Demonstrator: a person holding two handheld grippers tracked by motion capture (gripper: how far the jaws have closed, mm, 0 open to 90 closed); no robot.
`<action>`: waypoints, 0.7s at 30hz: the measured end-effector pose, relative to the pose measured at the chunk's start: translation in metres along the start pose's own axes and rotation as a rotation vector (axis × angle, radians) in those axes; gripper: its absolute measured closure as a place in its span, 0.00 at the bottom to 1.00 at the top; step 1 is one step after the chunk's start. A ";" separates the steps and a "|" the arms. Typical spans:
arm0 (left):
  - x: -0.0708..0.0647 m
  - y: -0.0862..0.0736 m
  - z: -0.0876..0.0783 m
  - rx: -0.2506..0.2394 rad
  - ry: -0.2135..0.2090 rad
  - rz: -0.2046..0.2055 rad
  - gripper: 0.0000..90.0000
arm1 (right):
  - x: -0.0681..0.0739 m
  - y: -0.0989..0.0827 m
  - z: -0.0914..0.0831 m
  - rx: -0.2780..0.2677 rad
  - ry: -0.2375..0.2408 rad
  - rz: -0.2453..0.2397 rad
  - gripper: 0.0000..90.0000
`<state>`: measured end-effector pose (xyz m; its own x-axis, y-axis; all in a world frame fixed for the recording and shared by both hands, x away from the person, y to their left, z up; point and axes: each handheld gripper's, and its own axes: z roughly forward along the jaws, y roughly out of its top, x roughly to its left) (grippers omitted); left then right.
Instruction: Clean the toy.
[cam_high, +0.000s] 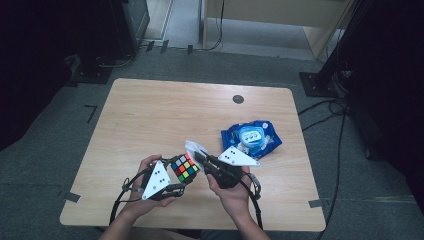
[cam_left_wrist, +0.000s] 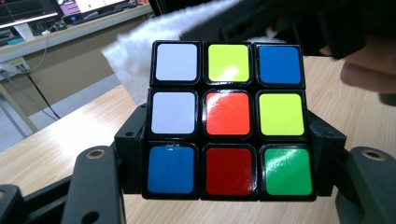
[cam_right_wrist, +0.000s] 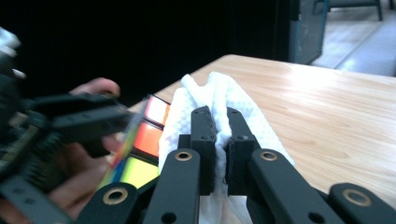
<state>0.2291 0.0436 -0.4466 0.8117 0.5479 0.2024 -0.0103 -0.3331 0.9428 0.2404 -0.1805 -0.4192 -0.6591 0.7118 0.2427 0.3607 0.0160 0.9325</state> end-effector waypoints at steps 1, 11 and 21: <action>0.000 0.000 0.000 0.000 0.004 -0.002 0.38 | -0.002 -0.001 0.000 0.000 0.000 0.006 0.95; 0.011 -0.003 0.000 0.017 0.040 -0.061 0.38 | 0.002 -0.008 0.001 0.012 -0.041 -0.002 0.95; 0.003 -0.002 0.003 0.026 0.015 -0.028 0.38 | 0.019 -0.002 -0.004 -0.051 -0.009 -0.053 0.94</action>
<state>0.2330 0.0435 -0.4488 0.8024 0.5690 0.1800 0.0281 -0.3373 0.9410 0.2251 -0.1700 -0.4151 -0.6700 0.7175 0.1906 0.2911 0.0177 0.9565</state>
